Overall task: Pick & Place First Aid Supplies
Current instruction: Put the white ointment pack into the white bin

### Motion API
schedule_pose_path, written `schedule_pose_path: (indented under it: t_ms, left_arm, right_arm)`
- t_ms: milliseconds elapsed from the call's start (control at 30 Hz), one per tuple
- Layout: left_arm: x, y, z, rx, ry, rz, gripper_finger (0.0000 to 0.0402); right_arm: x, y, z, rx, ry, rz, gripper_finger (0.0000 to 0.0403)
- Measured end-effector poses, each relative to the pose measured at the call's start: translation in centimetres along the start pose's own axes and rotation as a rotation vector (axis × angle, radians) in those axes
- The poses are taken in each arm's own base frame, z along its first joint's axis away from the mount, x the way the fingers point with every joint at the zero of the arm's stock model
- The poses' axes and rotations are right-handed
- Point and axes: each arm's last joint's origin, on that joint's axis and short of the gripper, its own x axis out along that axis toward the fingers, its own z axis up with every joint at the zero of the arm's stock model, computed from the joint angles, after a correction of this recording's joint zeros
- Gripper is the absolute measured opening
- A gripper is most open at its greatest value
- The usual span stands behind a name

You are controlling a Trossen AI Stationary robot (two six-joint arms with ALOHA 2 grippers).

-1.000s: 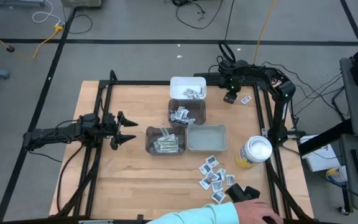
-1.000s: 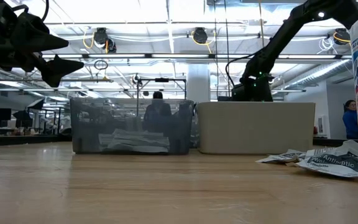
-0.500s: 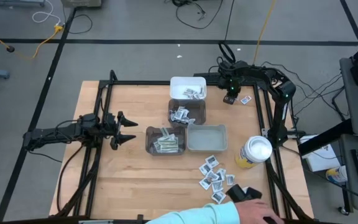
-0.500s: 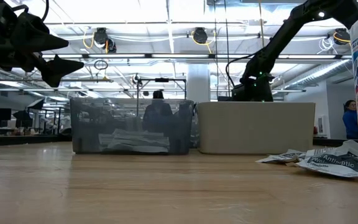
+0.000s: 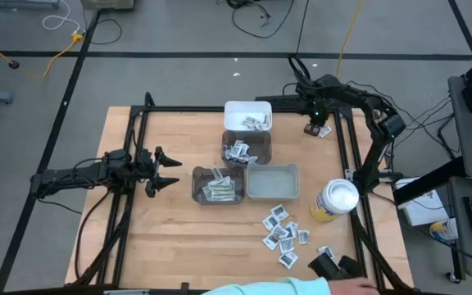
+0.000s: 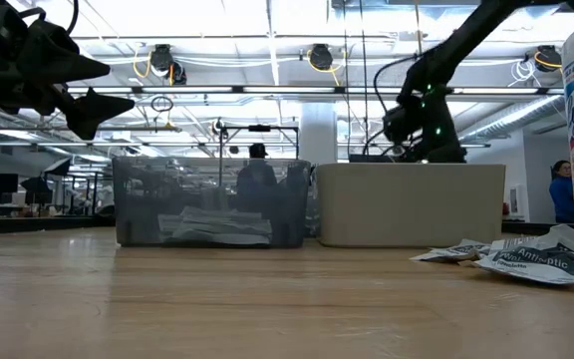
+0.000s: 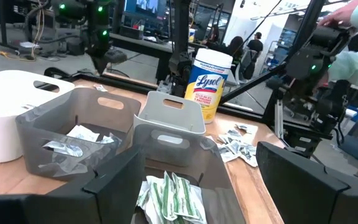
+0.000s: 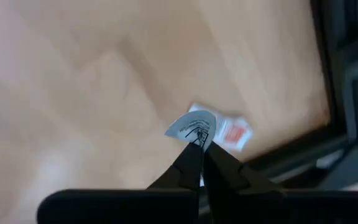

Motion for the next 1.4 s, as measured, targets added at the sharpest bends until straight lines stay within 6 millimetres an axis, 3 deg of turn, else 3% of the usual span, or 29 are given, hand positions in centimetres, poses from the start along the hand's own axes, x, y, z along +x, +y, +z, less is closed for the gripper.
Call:
schedule_pose_path:
  t_ms: [267,467,933,1233,1400]
  left_arm:
    - [0.0,0.0,0.0,0.000,0.000,0.000,0.0310]
    - [0.0,0.0,0.0,0.000,0.000,0.000,0.0310]
    - [0.0,0.0,0.0,0.000,0.000,0.000,0.0310]
    - [0.0,0.0,0.0,0.000,0.000,0.000,0.0310]
    - [0.0,0.0,0.0,0.000,0.000,0.000,0.0310]
  right_arm:
    - [-3.4,1.1,-2.5,0.072,-0.055,-0.025,0.0002]
    - [-4.6,1.5,-3.1,0.094,-0.088,-0.037,0.0002]
    - [-10.8,4.3,5.3,-0.104,-0.281,-0.044,0.0001]
    - [-12.7,5.8,10.9,-0.179,-0.299,-0.042,0.0000]
    - [-13.0,6.5,12.4,-0.179,-0.329,-0.047,0.0000]
